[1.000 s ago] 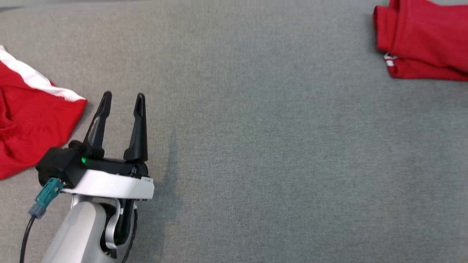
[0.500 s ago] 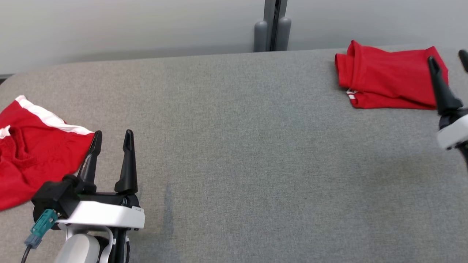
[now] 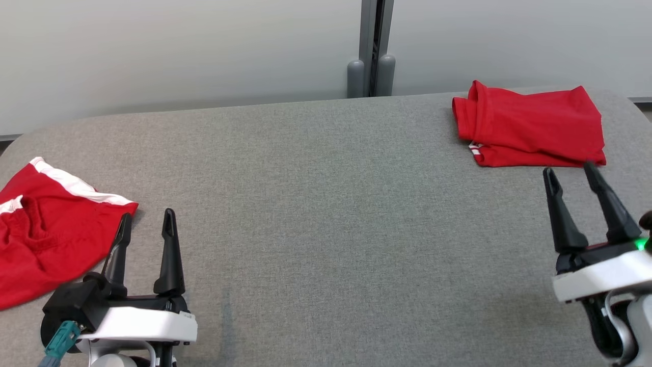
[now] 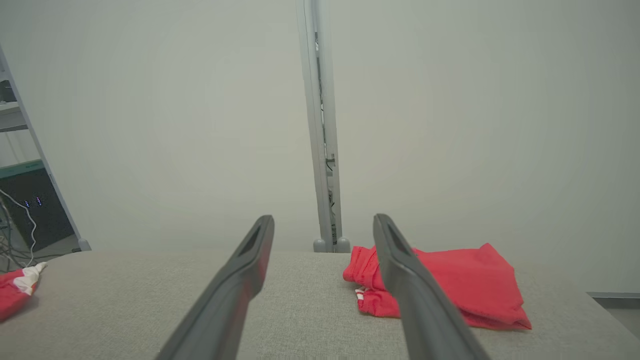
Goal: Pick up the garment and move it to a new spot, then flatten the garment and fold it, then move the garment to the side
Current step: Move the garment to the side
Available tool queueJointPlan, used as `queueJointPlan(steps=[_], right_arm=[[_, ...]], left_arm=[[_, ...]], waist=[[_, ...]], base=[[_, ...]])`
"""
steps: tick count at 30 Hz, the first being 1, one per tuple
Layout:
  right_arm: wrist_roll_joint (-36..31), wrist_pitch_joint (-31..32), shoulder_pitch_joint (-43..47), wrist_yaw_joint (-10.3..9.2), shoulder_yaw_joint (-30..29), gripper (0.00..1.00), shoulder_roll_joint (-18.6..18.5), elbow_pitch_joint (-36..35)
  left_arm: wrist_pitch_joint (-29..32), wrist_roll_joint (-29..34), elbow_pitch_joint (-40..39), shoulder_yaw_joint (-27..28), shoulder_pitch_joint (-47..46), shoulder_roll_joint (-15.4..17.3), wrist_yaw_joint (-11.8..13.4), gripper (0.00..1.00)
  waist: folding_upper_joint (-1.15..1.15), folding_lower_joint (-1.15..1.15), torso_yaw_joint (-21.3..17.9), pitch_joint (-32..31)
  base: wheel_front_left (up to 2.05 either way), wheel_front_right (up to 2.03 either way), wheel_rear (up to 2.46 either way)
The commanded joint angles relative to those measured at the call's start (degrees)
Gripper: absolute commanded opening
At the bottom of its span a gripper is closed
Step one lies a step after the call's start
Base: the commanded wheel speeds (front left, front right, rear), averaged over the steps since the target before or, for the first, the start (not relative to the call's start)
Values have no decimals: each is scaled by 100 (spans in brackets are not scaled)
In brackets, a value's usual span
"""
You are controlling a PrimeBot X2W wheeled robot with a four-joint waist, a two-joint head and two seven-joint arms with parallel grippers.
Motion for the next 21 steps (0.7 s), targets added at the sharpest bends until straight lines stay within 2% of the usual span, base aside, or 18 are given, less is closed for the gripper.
queueJointPlan(steps=[1, 9, 21], right_arm=[[-91, -20, 212, 0, -130, 100, 117, -167], [-449, -20, 812, 0, -567, 100, 646, -468], [-701, -20, 943, 0, -562, 100, 844, -428]], left_arm=[[-9, 101, -11, 78, 96, -45, -48, 100], [-9, 386, 38, 284, 211, -286, -207, 100], [-9, 755, 128, 482, 220, -542, -431, 100]], waist=[[0, 0, -11, -20], [0, 0, 11, -51], [0, 0, 13, -66]], base=[[0, 0, 0], [0, 0, 0], [0, 0, 0]])
